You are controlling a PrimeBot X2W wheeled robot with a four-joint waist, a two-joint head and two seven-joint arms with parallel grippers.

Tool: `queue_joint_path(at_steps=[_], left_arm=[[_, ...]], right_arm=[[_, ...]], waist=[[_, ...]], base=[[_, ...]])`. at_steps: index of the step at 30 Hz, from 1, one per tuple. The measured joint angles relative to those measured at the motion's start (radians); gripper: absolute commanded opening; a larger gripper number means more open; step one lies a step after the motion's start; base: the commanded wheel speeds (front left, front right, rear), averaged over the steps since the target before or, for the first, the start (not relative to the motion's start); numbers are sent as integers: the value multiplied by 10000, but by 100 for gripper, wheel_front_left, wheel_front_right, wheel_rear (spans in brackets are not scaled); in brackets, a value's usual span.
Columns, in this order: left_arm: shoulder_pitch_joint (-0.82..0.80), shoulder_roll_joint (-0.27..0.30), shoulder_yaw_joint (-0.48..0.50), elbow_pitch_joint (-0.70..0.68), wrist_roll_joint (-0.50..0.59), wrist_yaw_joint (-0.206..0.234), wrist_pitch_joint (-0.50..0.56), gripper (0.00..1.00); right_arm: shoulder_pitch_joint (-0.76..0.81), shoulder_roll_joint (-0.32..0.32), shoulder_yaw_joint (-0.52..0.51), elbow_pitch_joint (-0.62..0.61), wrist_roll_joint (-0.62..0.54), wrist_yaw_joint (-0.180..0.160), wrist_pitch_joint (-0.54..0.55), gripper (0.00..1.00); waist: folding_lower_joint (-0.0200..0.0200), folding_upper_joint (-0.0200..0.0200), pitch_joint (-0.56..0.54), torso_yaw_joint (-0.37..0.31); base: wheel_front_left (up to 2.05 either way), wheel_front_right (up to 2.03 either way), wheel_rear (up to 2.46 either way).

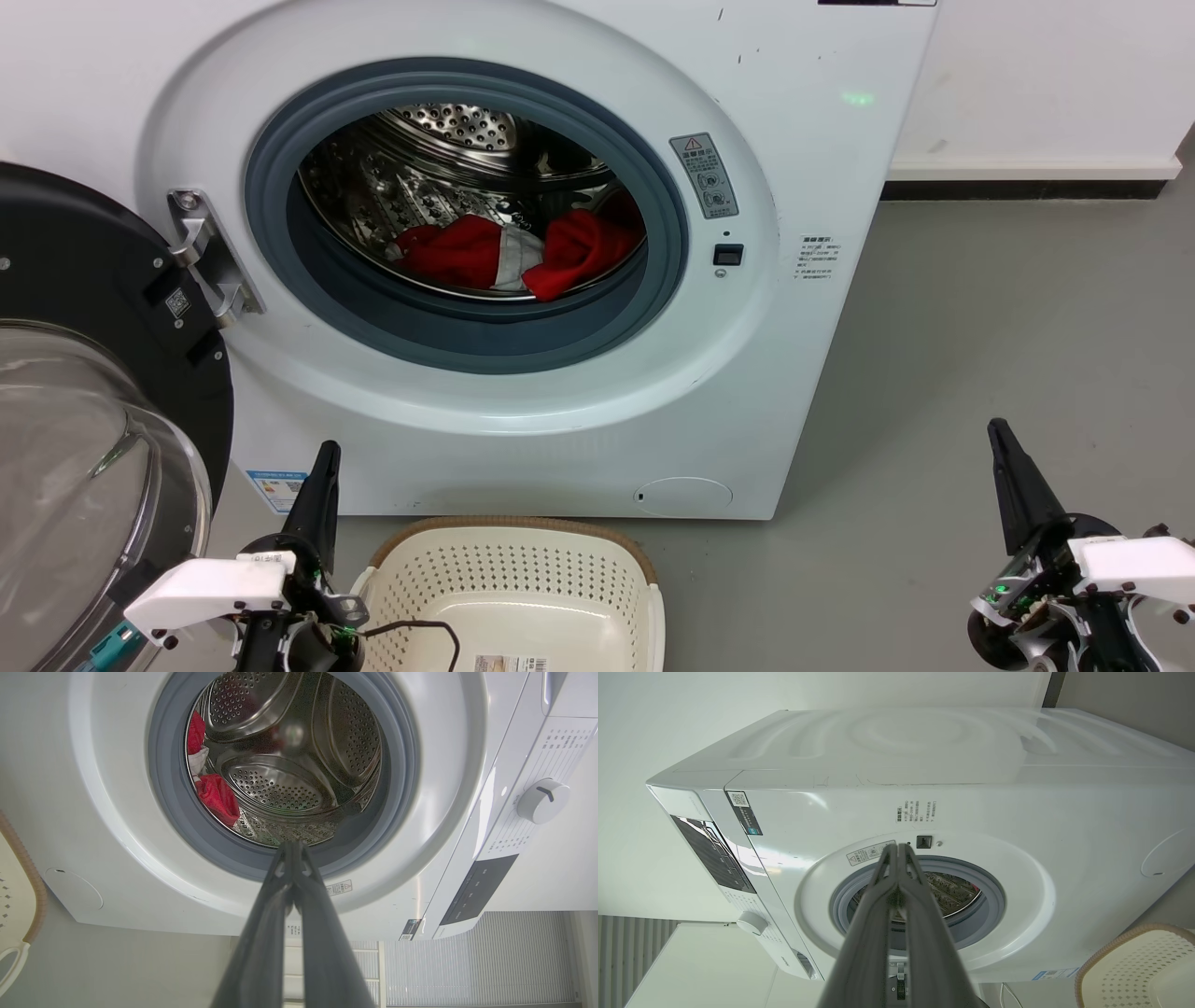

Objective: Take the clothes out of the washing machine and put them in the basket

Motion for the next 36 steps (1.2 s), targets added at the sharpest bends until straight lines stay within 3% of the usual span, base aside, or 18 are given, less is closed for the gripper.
queue_joint_path(at_steps=[36], left_arm=[[0,0,0,0,0,0,0,0]], right_arm=[[0,0,2,0,0,0,0,0]], waist=[[0,0,0,0]], base=[[0,0,0]])
